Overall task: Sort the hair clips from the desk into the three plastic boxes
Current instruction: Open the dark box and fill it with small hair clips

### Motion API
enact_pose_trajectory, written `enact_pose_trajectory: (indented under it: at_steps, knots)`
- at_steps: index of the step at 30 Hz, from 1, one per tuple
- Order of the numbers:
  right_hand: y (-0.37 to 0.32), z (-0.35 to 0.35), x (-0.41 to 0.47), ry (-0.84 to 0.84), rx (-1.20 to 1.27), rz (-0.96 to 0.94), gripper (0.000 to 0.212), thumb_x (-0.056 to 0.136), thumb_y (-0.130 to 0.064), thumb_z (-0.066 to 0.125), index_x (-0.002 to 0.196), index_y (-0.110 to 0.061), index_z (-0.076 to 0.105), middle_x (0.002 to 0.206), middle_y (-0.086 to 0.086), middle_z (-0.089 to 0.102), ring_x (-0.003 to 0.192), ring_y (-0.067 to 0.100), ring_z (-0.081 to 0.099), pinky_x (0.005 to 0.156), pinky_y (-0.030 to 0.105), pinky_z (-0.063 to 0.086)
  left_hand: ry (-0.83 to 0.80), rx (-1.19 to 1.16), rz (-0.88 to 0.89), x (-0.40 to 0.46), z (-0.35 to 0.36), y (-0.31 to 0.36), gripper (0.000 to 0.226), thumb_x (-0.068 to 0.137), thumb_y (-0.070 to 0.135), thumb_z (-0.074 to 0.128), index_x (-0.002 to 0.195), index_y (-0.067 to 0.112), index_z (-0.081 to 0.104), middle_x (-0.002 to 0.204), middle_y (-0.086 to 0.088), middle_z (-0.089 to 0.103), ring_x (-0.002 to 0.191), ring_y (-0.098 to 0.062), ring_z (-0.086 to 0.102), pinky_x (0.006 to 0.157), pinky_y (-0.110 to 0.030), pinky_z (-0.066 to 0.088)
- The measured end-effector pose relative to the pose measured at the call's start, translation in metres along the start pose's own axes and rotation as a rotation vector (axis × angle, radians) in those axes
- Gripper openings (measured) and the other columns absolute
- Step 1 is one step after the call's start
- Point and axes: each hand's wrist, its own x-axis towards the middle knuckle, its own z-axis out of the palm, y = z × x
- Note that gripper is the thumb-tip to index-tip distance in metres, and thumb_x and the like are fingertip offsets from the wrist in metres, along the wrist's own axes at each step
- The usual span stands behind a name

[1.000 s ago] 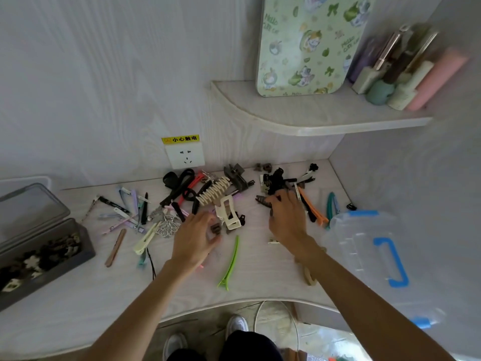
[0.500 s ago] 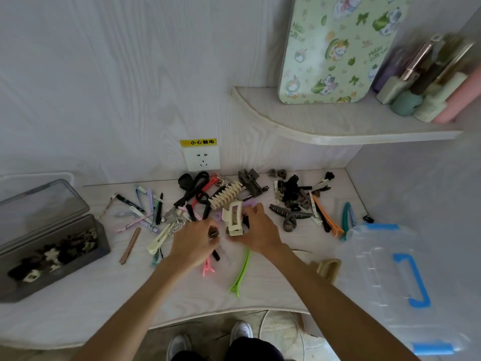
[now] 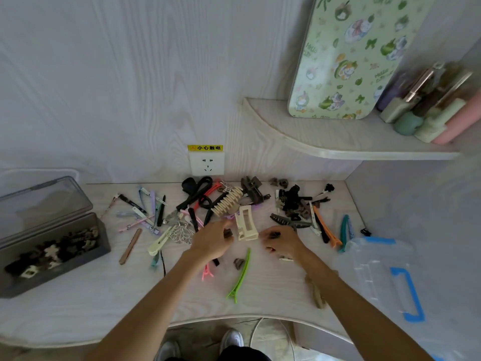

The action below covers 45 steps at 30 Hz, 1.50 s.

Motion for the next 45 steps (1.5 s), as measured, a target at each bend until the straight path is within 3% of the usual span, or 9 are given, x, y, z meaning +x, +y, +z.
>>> enact_pose_trajectory:
  at_steps: [7, 14, 17, 21, 24, 29, 34, 39, 45]
  knots:
    - [-0.060, 0.008, -0.022, -0.093, 0.205, -0.032, 0.012, 0.087, -0.003, 0.058, 0.079, -0.012, 0.059, 0.068, 0.003, 0.055, 0.058, 0.010, 0.049, 0.047, 0.015, 0.039, 0.256, -0.158, -0.072, -0.045, -0.037, -0.035, 0.023, 0.090, 0.034, 0.056, 0.111, 0.024, 0.058, 0.102, 0.008, 0.067, 0.079, -0.002, 0.062, 0.067, -0.016, 0.048]
    - [-0.164, 0.164, -0.032, -0.416, 0.164, -0.166, 0.016, 0.081, 0.005, 0.062, 0.083, -0.009, 0.055, 0.063, 0.002, 0.049, 0.052, 0.007, 0.047, 0.042, 0.012, 0.039, 0.726, -0.307, -0.464, -0.137, -0.080, -0.123, 0.022, 0.085, 0.028, 0.063, 0.106, 0.027, 0.061, 0.094, 0.006, 0.068, 0.082, -0.011, 0.064, 0.070, -0.026, 0.049]
    - [-0.196, 0.234, -0.036, -0.430, 0.085, -0.274, 0.015, 0.082, 0.001, 0.062, 0.093, -0.008, 0.057, 0.075, 0.000, 0.053, 0.075, 0.017, 0.056, 0.064, 0.022, 0.048, 0.824, -0.307, -0.592, -0.169, -0.095, -0.166, 0.030, 0.086, 0.016, 0.063, 0.116, 0.015, 0.061, 0.102, -0.008, 0.070, 0.096, -0.024, 0.065, 0.079, -0.027, 0.046]
    - [-0.210, 0.272, -0.034, -0.519, -0.354, -0.551, 0.054, 0.085, 0.002, 0.052, 0.135, -0.006, 0.036, 0.130, 0.013, 0.046, 0.124, 0.026, 0.045, 0.086, 0.021, 0.040, 0.580, -0.215, -0.620, -0.186, -0.102, -0.197, 0.052, 0.087, 0.023, 0.062, 0.136, 0.016, 0.045, 0.125, -0.005, 0.060, 0.115, -0.025, 0.055, 0.090, -0.033, 0.046]
    - [-0.201, 0.266, -0.032, -0.553, -0.749, -0.685, 0.070, 0.086, 0.003, 0.048, 0.146, -0.008, 0.014, 0.149, 0.015, 0.023, 0.136, 0.031, 0.030, 0.104, 0.034, 0.038, 0.411, -0.034, -0.575, -0.191, -0.096, -0.205, 0.047, 0.087, 0.029, 0.061, 0.132, 0.022, 0.049, 0.126, 0.000, 0.059, 0.114, -0.022, 0.056, 0.090, -0.031, 0.045]
    - [-0.188, 0.240, -0.024, -0.495, -0.898, -0.742, 0.067, 0.085, 0.005, 0.052, 0.144, -0.011, 0.027, 0.146, 0.011, 0.033, 0.131, 0.027, 0.039, 0.102, 0.037, 0.036, 0.526, -0.089, -0.475, -0.183, -0.084, -0.204, 0.021, 0.089, 0.017, 0.057, 0.102, 0.029, 0.069, 0.112, 0.010, 0.062, 0.099, -0.012, 0.061, 0.082, -0.025, 0.047]
    - [-0.179, 0.197, 0.004, -0.454, -0.847, -0.658, 0.052, 0.084, 0.006, 0.043, 0.134, -0.011, 0.043, 0.127, 0.015, 0.051, 0.094, 0.025, 0.057, 0.075, 0.034, 0.049, 0.487, -0.104, -0.397, -0.145, -0.074, -0.170, 0.023, 0.092, 0.027, 0.053, 0.108, 0.036, 0.066, 0.114, 0.014, 0.064, 0.104, -0.010, 0.059, 0.082, -0.025, 0.046]
    - [-0.167, 0.148, 0.006, -0.411, -0.706, -0.592, 0.051, 0.088, 0.006, 0.041, 0.137, -0.010, 0.041, 0.141, 0.011, 0.045, 0.129, 0.024, 0.044, 0.105, 0.029, 0.038, 0.483, -0.064, -0.409, -0.112, -0.073, -0.147, 0.024, 0.092, 0.026, 0.052, 0.108, 0.036, 0.067, 0.112, 0.010, 0.067, 0.103, -0.015, 0.061, 0.082, -0.028, 0.048]
    - [-0.140, 0.081, 0.000, -0.302, -0.584, -0.583, 0.028, 0.088, 0.000, 0.052, 0.112, -0.006, 0.064, 0.113, 0.012, 0.066, 0.097, 0.014, 0.062, 0.084, 0.019, 0.046, 0.613, 0.010, -0.143, -0.094, -0.065, -0.103, 0.035, 0.082, 0.015, 0.065, 0.116, 0.021, 0.063, 0.118, 0.003, 0.063, 0.112, -0.018, 0.055, 0.096, -0.034, 0.044]
